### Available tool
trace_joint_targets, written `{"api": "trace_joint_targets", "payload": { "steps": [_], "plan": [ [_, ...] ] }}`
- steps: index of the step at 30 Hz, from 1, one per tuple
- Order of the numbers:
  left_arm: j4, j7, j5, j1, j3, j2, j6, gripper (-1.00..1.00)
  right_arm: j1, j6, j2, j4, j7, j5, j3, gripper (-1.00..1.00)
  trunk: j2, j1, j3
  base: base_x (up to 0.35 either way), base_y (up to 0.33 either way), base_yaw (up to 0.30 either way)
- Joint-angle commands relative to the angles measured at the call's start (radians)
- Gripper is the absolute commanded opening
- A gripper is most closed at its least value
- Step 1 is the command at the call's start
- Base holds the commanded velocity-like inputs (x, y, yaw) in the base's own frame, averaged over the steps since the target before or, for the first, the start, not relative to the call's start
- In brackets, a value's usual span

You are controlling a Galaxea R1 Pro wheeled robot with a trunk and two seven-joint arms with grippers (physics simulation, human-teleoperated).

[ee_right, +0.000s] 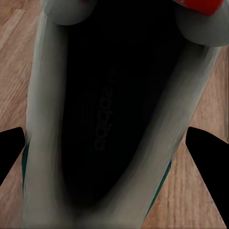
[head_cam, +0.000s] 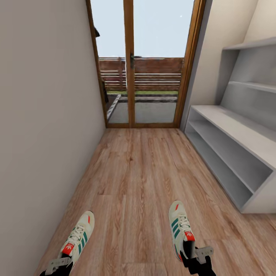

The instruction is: Pick up the two gym shoes and the two sandals from the corridor floor and place them onto the hallstand (shoe rack) in the corridor, making sure they are on the rack and not on the floor. Arrange them so the two gym shoes are next to each other and the two sandals are next to each other.

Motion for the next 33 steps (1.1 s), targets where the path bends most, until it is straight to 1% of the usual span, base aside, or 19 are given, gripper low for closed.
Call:
{"api": "trace_joint_targets", "payload": {
  "steps": [1,33],
  "plan": [
    [0.000,-0.005,-0.008,-0.001,0.009,0.000,-0.004,-1.00,-0.001,-0.003,0.000,0.000,0.004,0.008,-0.009,-1.00,0.000,0.000,-0.001,0.295,-0.143,0.000],
    [0.000,-0.005,-0.007,-0.001,0.009,0.000,-0.004,-1.00,-0.001,-0.003,0.000,0.000,0.004,0.008,-0.009,-1.00,0.000,0.000,-0.001,0.318,-0.126,0.000]
  ]
}}
